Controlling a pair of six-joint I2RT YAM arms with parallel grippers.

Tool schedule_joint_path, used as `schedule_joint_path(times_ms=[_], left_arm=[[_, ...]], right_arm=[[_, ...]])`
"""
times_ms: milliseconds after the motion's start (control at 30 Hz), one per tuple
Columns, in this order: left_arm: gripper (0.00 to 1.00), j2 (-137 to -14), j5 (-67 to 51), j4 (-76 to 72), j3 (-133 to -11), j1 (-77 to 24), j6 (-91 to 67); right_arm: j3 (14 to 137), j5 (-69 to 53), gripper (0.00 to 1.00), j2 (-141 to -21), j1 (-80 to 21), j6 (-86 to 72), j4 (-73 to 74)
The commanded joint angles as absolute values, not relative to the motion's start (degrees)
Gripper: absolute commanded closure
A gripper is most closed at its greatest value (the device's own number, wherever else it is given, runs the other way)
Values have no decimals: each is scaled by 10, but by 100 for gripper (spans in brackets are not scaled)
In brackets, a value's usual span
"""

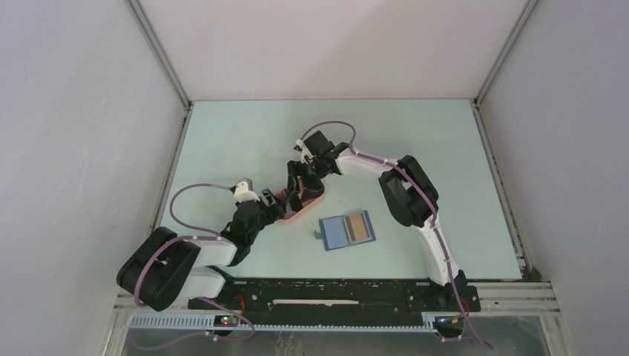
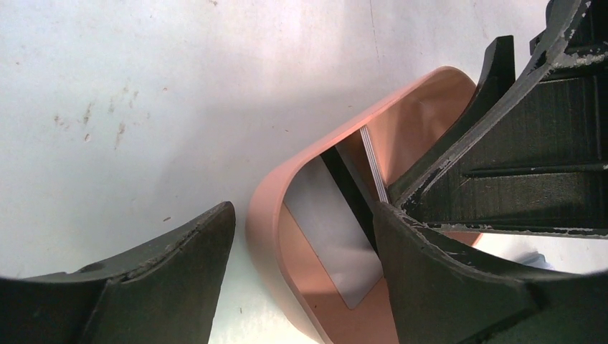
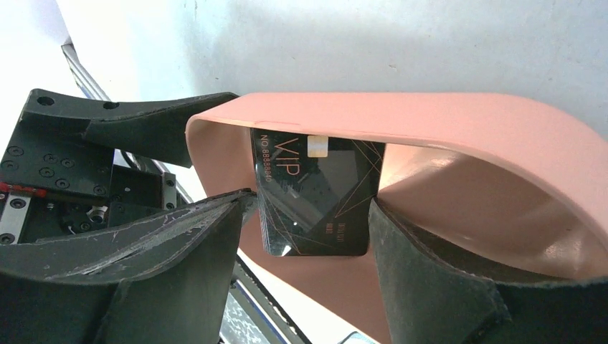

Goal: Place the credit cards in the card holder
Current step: Pick up the credit card from the storage box.

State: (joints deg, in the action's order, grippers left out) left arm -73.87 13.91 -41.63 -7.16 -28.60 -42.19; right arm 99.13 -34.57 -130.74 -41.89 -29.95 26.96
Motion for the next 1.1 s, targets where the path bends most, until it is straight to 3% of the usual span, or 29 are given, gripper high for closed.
schedule_joint_path(times_ms=[0,1067], left_arm=[[17,-765,-60,-414,-82,-339,-471],[17,-942,-122,-666,-69,-340,-633]], right_arm=[[985,-253,24,-1326,-465,-314,177],[997,-397,27,-1369,-434,-394,129]])
